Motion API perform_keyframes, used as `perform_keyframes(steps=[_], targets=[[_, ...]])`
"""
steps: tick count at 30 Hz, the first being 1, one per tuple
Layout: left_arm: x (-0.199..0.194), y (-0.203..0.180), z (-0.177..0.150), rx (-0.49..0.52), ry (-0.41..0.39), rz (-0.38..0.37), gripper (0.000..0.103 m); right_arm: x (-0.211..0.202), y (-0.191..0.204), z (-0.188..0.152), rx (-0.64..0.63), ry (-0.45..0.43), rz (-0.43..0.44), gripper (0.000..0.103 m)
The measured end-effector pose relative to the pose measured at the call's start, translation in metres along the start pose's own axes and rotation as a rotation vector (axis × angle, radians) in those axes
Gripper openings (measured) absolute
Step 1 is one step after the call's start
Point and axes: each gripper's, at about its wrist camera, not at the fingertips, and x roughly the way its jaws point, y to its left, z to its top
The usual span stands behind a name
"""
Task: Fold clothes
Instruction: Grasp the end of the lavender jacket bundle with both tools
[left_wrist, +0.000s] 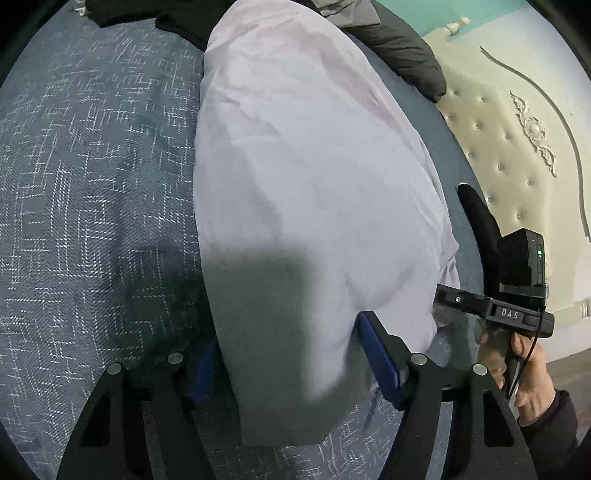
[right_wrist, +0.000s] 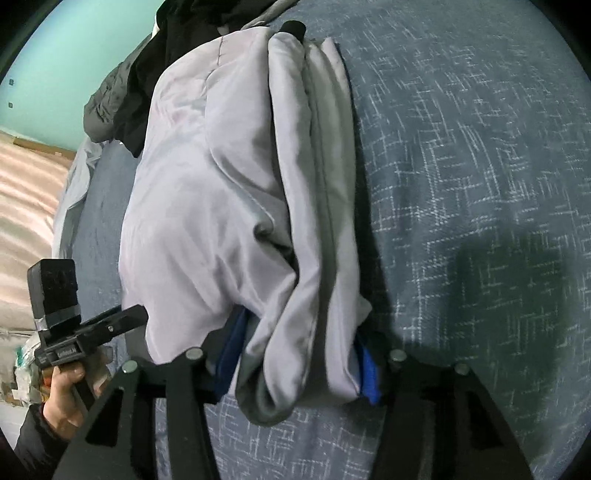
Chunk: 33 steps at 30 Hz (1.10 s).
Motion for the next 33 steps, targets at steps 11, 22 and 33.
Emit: perform_keyframes(steps=[11, 22, 33], targets=[[0.0, -0.003, -0.016, 0.036, 0.008, -0.001, 0.071, 0.006, 0.006, 0.003, -0.025, 0.017, -0.011, 0.054], [0.001, 0.001, -0.02, 0.034, 0.003, -0.006, 0.071, 0.025, 0.031, 0.015, -0.091, 0.056, -0.073, 0.061], [0.001, -0.013, -0.017, 0.046, -0.013, 0.019, 0.067, 0.025, 0.038, -0.01, -0.098, -0.036, -0.028, 0.031]])
